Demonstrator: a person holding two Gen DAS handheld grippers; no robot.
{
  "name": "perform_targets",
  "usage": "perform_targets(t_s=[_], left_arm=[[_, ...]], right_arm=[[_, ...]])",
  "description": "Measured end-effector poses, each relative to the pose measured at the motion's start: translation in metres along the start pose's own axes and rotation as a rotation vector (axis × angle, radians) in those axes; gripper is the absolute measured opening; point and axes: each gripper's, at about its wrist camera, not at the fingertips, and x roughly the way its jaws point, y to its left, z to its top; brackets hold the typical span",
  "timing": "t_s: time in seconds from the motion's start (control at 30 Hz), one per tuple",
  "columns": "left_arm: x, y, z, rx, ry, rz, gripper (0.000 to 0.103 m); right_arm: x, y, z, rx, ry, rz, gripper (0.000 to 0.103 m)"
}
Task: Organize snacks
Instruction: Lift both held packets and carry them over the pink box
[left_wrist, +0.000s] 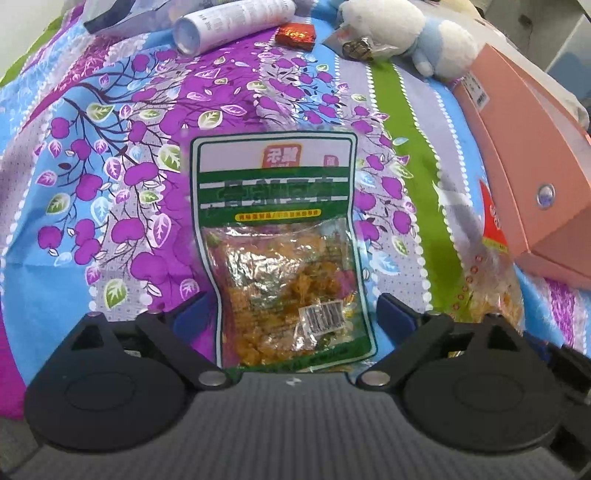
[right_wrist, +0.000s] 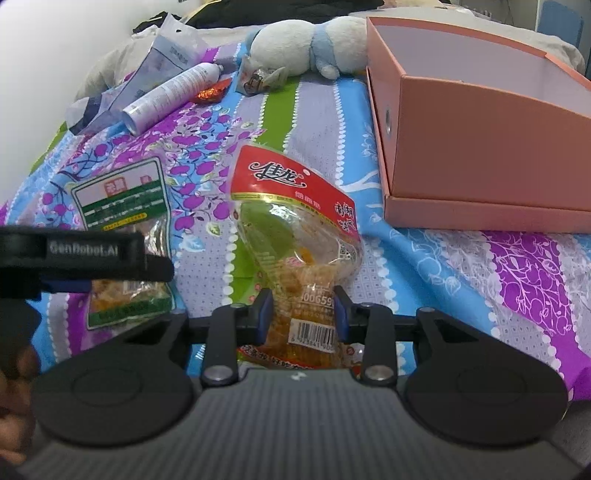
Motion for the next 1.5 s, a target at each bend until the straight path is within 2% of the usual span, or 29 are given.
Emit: perform_targets(t_s=[0.17,0.3,0.37,0.4,0.43,0.5,0.73,0.83,1.2,1.5], left_arm=[[-0.006,-0.005,-0.005,0.067,-0.017,0.004,0.086],[-0.013,-0.010,-0.008,0.099,-0.036,-0.008,0.073],[-0.018,-0.010,-0.009,0.109,-0.055,-0.014,0.063],[-0.021,-0.010,-0.009,0.116,-0.065,-0.015,0.054],[-0.021,-0.011,-0.008,0.126,-0.062,-0.013,0.037],[-0.020,-0.006,-0.007,0.106,-0.046,-0.042,0.035],[-0.036,-0.001,-0.009,0.082,-0.077,-0.111,0.021],[-0.046,-0.003,-0.010,0.082,-0.088,-0.136,0.018],[-0.095,-0.013,-0.007,0.083,-0.153,-0.221,0.017],[-0.137,-0.043,0.003,0.124,-0.222,-0.308,0.017]], right_arm=[[-0.002,-0.001,0.000,0.005,-0.002,0.009,0.037],[-0.004,0.000,-0.001,-0.004,-0.004,0.010,0.037],[-0.005,0.001,-0.001,-0.009,-0.007,0.011,0.037],[-0.006,0.001,-0.001,-0.009,-0.008,0.011,0.037],[-0.007,0.001,-0.001,-0.009,-0.011,0.011,0.037],[-0.010,0.003,0.000,-0.013,-0.018,0.011,0.037],[-0.023,0.004,0.004,-0.018,-0.044,0.014,0.037],[-0.028,0.005,0.006,-0.018,-0.053,0.013,0.037],[-0.065,0.003,0.012,-0.012,-0.107,0.014,0.037],[-0.110,-0.009,0.020,0.006,-0.189,-0.001,0.037]])
